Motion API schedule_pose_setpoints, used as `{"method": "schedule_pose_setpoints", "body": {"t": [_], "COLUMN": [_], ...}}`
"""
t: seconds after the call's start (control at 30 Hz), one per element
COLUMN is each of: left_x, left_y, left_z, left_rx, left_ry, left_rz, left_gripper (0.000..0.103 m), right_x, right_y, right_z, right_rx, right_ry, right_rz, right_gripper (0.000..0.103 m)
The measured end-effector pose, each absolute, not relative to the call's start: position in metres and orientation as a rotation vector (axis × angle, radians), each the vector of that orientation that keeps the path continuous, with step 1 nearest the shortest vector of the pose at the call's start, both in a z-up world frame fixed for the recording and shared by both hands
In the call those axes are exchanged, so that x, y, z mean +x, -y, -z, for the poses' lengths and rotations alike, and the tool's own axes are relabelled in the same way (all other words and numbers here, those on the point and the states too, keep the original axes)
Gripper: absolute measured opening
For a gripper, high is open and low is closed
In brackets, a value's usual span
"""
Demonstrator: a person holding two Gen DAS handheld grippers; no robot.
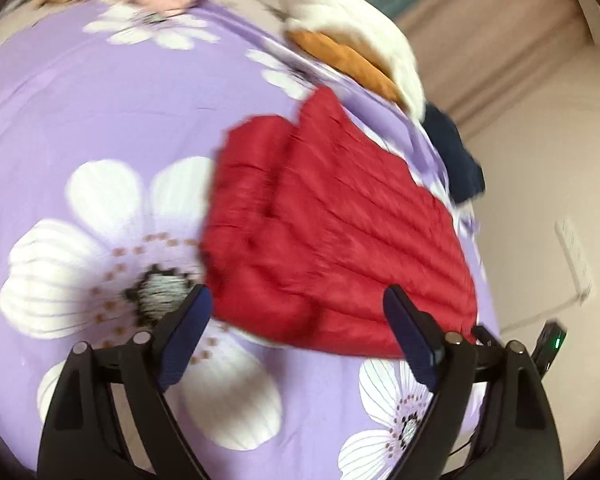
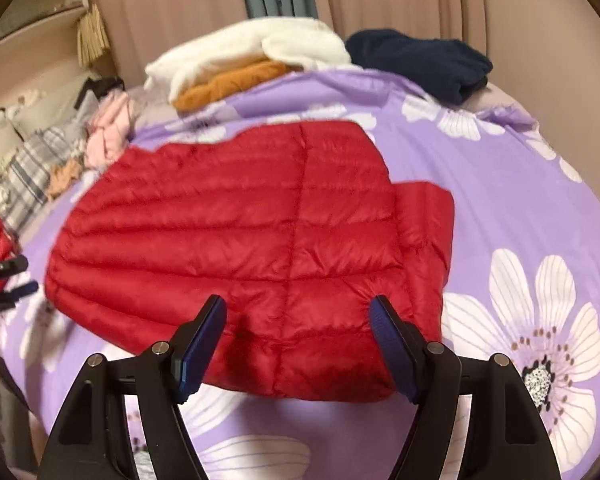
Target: Fold large clothes
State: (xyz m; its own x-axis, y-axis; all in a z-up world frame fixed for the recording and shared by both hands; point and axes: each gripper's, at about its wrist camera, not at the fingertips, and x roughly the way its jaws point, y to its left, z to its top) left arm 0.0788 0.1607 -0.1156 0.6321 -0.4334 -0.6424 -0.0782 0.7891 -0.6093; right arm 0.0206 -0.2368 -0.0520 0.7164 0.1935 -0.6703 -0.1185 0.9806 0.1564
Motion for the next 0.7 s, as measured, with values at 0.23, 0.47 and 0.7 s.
{"method": "schedule_pose_setpoints", "body": {"t": [0.23,0.47,0.7], "left_x": [0.095,0.118,0.135], "left_y": [-0.183,-0.172,-0.165], "left_z": [0.154,0.163,0.164], "left_rx": [-0.936,-1.024,-1.035], "left_ry": [-0.937,-0.959,-0.953], "left_rz": [0.278,0.320,0.259], "left_gripper": [0.088,0.090,0.091], "right_x": [0.031,0.056,0.082], "right_y": [0.208,0.180,0.147], "right_z": [0.046,0.040,0.037], "right_rx": [0.130,0.238,0.259], "right_ry": [-0.734,-0.717,-0.695], "right_rz": [-0.266,-0.362,-0.416], "right_gripper": [0.074,0.074,0.039]}}
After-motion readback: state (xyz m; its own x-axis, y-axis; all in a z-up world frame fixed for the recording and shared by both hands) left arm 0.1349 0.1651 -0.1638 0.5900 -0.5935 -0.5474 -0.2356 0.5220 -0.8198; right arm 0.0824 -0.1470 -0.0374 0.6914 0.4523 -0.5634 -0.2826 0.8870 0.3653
